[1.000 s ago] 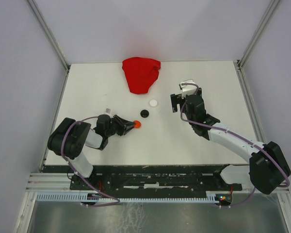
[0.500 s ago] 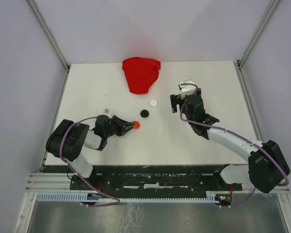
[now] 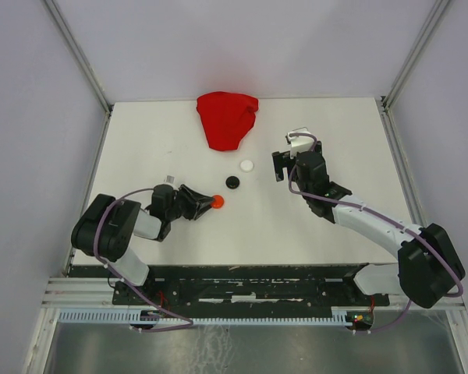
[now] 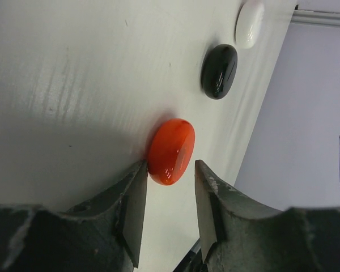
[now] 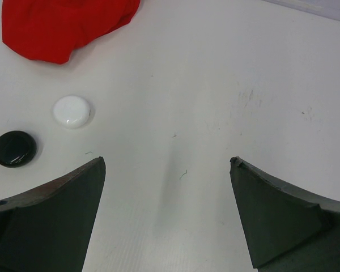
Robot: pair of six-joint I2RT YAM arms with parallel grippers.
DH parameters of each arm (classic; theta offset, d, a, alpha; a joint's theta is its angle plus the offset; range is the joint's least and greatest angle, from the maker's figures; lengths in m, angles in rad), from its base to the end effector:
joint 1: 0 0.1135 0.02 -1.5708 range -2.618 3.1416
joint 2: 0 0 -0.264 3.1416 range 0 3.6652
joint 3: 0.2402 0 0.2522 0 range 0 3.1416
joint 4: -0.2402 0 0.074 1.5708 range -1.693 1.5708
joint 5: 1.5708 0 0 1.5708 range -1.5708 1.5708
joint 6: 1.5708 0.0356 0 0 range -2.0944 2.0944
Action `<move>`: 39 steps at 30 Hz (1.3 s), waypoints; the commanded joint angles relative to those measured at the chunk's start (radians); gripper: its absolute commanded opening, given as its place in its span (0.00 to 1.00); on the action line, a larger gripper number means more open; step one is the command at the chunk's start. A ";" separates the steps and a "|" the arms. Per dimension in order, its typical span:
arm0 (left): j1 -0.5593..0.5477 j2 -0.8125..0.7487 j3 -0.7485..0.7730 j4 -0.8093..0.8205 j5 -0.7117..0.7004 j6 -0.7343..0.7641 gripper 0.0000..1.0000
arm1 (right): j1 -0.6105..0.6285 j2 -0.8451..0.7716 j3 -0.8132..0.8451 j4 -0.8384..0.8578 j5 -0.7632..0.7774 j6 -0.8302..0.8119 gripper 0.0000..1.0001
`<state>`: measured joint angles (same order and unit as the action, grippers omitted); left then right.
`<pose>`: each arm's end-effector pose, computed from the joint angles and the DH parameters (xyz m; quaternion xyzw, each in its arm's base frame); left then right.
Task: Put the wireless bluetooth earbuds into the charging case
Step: Place the charging case at the center of the board, then reset both arms
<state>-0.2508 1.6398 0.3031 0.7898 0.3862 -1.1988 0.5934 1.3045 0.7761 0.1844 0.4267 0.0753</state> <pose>0.2338 -0.0737 0.0969 -0.3069 0.8042 -0.4440 0.2490 0.2507 0.1513 0.2606 -0.0869 0.8037 0.0211 0.5883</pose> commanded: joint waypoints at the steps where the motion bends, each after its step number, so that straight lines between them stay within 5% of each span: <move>1: 0.008 -0.037 -0.003 -0.038 -0.025 0.072 0.48 | -0.006 0.004 0.049 0.015 -0.007 0.012 0.99; 9: 0.037 -0.135 0.002 -0.155 -0.067 0.120 0.57 | -0.007 0.007 0.055 0.004 -0.008 0.013 0.99; 15: 0.071 -0.323 0.036 -0.420 -0.275 0.230 0.65 | -0.017 0.034 0.094 -0.052 0.005 0.045 0.99; 25: 0.145 -0.440 0.211 -0.568 -0.556 0.381 0.81 | -0.107 0.102 0.183 -0.274 -0.012 0.287 0.99; 39: 0.315 -0.377 0.192 -0.331 -0.346 0.421 0.84 | -0.187 -0.030 0.120 -0.479 0.049 0.464 0.99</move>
<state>0.0471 1.2343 0.5114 0.3462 -0.0521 -0.8368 0.4118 1.3632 0.9051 -0.2340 0.4107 0.4313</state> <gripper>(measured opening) 0.842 0.991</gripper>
